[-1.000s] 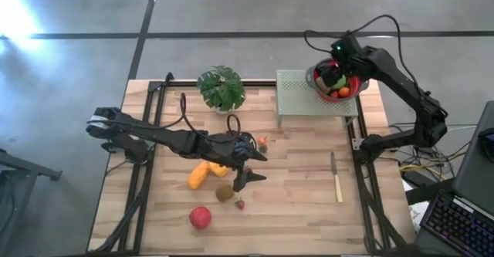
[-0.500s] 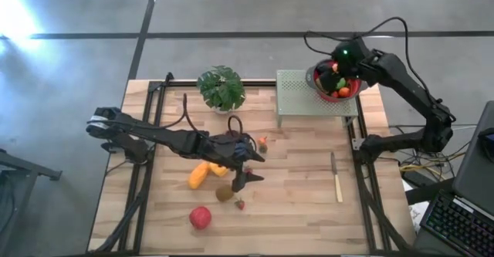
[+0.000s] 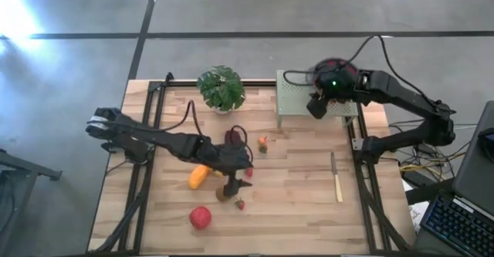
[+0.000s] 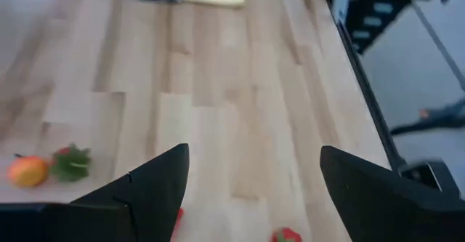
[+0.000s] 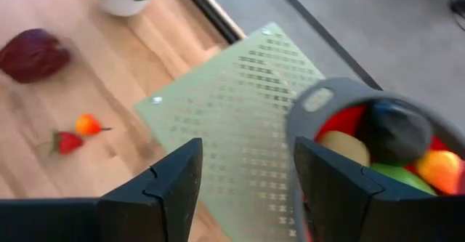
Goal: Pick & Place Fruit
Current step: Put the red strawberry into the red strainer bowl on the shelf
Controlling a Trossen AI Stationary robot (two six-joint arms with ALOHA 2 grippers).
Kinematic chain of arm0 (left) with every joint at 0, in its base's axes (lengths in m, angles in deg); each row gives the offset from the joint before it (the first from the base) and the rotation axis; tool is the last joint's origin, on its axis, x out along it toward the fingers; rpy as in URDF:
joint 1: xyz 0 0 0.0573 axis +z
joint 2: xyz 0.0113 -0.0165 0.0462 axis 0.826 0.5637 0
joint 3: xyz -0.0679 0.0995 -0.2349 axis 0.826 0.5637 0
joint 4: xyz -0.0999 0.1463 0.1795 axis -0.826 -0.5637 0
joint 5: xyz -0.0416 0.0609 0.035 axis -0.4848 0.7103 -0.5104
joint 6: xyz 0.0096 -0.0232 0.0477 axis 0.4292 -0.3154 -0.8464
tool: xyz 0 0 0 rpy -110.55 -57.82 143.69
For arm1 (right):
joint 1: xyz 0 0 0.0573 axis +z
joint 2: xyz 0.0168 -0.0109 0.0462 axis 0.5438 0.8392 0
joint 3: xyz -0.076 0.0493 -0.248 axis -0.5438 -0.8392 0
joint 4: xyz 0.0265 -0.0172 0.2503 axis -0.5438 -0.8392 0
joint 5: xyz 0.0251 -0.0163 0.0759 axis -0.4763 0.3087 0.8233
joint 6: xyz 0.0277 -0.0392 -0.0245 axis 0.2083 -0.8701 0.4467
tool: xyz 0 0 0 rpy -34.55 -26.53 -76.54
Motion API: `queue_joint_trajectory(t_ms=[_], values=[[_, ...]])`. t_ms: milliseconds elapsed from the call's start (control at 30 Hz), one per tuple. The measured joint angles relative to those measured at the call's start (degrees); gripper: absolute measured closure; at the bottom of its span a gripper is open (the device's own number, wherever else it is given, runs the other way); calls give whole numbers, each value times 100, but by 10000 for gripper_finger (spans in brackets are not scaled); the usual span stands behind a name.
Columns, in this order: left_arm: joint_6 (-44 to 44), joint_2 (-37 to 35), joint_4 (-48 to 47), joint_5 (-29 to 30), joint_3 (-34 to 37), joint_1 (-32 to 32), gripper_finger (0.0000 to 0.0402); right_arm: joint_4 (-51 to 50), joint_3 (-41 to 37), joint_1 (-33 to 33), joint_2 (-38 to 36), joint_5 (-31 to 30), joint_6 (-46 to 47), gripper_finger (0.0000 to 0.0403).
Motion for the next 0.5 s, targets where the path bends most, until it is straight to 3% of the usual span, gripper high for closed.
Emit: queue_joint_trajectory(t_ms=[200,367,500], values=[[-467,156,-2,290,0,-625,87,2,-7,338,0,-427,15,192],[-819,400,-18,974,0,-1120,87,28,-10,336,0,-465,15,181],[-985,614,-13,1038,0,-1314,87,37,-12,336,0,-463,15,172]])
